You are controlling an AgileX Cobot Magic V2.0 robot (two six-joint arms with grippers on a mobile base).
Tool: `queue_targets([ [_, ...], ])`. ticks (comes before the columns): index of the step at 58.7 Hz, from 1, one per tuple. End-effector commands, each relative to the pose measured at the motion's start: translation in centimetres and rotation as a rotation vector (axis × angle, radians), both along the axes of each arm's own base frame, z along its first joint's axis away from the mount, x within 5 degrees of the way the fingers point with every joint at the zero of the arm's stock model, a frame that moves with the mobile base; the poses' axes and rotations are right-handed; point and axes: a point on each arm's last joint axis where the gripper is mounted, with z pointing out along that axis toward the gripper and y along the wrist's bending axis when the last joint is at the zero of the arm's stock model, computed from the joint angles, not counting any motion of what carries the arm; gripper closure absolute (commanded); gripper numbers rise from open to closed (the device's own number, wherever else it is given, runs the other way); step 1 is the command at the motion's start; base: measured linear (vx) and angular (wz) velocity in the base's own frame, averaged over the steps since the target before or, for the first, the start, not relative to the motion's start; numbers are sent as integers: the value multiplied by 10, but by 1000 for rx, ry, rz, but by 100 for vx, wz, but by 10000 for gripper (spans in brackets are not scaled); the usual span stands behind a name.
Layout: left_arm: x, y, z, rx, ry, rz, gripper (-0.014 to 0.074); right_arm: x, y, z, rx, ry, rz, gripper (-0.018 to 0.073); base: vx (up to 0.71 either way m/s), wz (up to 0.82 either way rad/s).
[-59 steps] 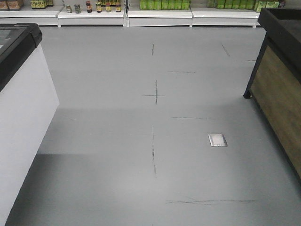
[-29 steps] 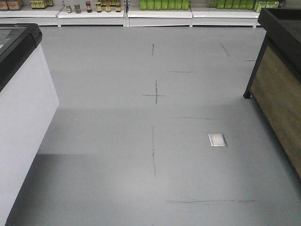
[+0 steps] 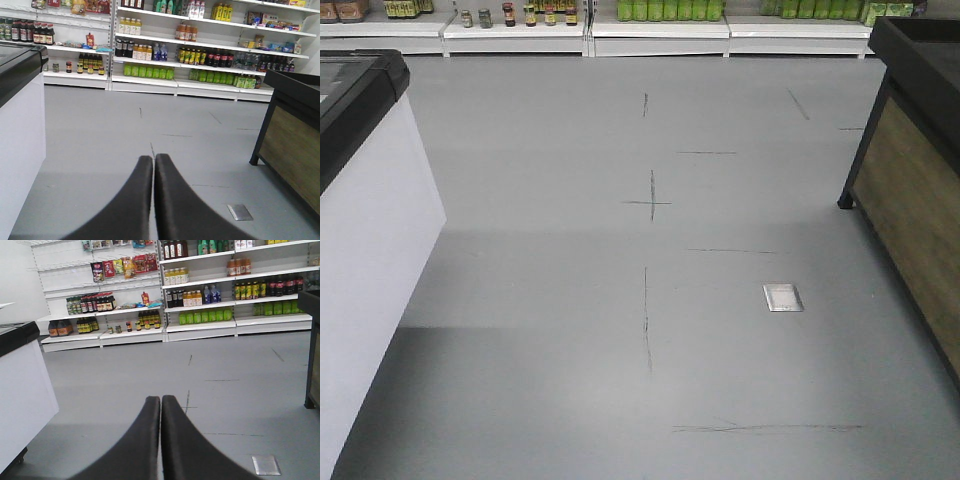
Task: Pick three apples into basket with both arms
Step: 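Drive the base forward and turn toward the fruit display tables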
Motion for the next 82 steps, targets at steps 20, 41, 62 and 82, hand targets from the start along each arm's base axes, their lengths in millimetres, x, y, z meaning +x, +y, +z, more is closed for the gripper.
queue_targets([
  [20,-2,1,16,-20,-105,8,602,0,0,3,-1,-72,4,567,1,2],
  [41,-2,1,16,-20,-105,8,602,-1,0,3,0,-73,4,567,4,3],
  [62,-2,1,16,-20,-105,8,602,0,0,3,-1,-72,4,567,8,1],
  [82,-2,1,16,-20,-105,8,602,0,0,3,-1,-72,4,567,9,8],
])
